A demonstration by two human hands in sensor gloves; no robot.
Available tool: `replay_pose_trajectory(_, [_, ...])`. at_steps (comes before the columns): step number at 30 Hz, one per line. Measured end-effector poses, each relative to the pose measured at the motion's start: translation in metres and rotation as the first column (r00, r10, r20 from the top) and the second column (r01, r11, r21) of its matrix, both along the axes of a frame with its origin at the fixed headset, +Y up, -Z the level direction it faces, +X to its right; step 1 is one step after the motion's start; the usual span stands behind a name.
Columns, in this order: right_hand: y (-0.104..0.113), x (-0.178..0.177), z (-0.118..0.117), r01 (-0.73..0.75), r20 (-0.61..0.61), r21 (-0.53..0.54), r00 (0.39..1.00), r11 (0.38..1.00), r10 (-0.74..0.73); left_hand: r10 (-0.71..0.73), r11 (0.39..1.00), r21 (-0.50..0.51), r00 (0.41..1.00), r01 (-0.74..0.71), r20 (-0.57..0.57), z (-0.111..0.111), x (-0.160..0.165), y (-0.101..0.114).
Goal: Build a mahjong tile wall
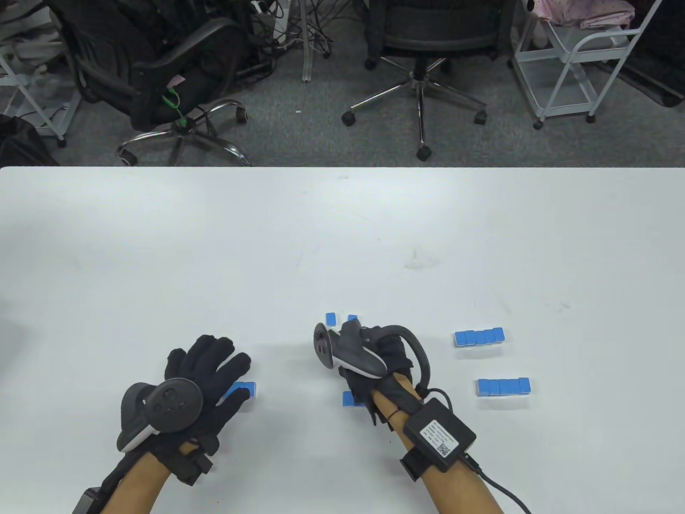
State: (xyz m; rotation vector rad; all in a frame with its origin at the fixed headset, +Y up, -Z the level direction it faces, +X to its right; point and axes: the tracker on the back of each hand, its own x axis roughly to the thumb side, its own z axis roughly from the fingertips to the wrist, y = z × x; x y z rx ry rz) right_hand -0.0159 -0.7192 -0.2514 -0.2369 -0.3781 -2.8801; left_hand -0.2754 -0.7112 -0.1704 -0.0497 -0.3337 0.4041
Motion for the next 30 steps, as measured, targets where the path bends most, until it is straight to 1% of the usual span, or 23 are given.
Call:
replay_pose_trajectory(1, [-0.002, -0.003, -0.003, -0.005, 0.005, -0.004, 1.0, 1.0, 0.005, 0.0, 1.0, 0.001, 1.0, 0.0, 0.0, 0.0, 0.0, 0.0])
replay_pose_trajectory(3, [-0.01, -0.007, -0.008, -0.01, 0.01, 0.022, 1.0, 1.0, 0.009, 0.0, 1.0, 0.006, 1.0, 0.0, 0.001, 0.0, 0.0, 0.001])
replay_pose_trajectory(4, [-0.015, -0.009, -0.01, -0.026, 0.012, 0.038, 1.0, 0.999, 0.025, -0.001, 1.0, 0.009, 1.0, 0.001, 0.003, 0.0, 0.0, 0.001])
replay_pose_trajectory(7, [-0.024, -0.011, -0.013, -0.078, 0.014, 0.039, 0.997, 0.996, 0.077, -0.003, 1.0, 0.012, 1.0, 0.003, 0.008, -0.001, 0.0, 0.0])
replay_pose_trajectory(9, [-0.026, -0.011, -0.014, -0.057, 0.012, 0.053, 0.998, 0.997, 0.056, -0.004, 1.0, 0.007, 1.0, 0.004, 0.008, -0.002, 0.0, 0.0])
replay_pose_trajectory(14, [-0.031, -0.002, -0.012, -0.105, -0.024, 0.012, 0.994, 0.994, 0.106, -0.002, 1.0, 0.011, 1.0, 0.002, 0.007, -0.003, 0.0, 0.0])
replay_pose_trajectory(15, [-0.03, 0.002, -0.012, -0.099, -0.027, -0.003, 0.995, 0.995, 0.099, -0.003, 1.0, 0.01, 1.0, 0.002, 0.008, -0.002, 0.0, 0.0])
replay_pose_trajectory(17, [-0.027, 0.017, -0.011, -0.022, -0.008, -0.038, 1.0, 0.999, 0.021, -0.003, 1.0, 0.007, 1.0, 0.003, 0.009, -0.002, 0.001, 0.0])
replay_pose_trajectory(19, [-0.019, 0.036, -0.004, 0.072, -0.004, -0.05, 0.997, 0.996, -0.072, -0.004, 1.0, 0.007, 1.0, 0.004, 0.011, -0.002, 0.001, 0.0])
replay_pose_trajectory(22, [-0.011, 0.053, 0.015, 0.108, -0.036, -0.073, 0.993, 0.991, -0.111, -0.006, 1.0, 0.008, 1.0, 0.006, 0.014, -0.002, 0.001, -0.001])
replay_pose_trajectory(25, [-0.012, 0.06, 0.033, 0.113, -0.085, -0.061, 0.989, 0.992, -0.118, -0.008, 1.0, 0.007, 1.0, 0.008, 0.015, -0.003, 0.002, -0.001])
replay_pose_trajectory(27, [-0.016, 0.061, 0.044, 0.146, -0.121, -0.037, 0.981, 0.989, -0.15, -0.006, 1.0, 0.003, 1.0, 0.005, 0.01, -0.002, 0.002, -0.001])
replay_pose_trajectory(30, [-0.019, 0.059, 0.053, 0.171, -0.145, -0.023, 0.974, 0.985, -0.172, 0.007, 1.0, -0.018, 1.0, -0.007, -0.004, 0.0, 0.0, -0.004])
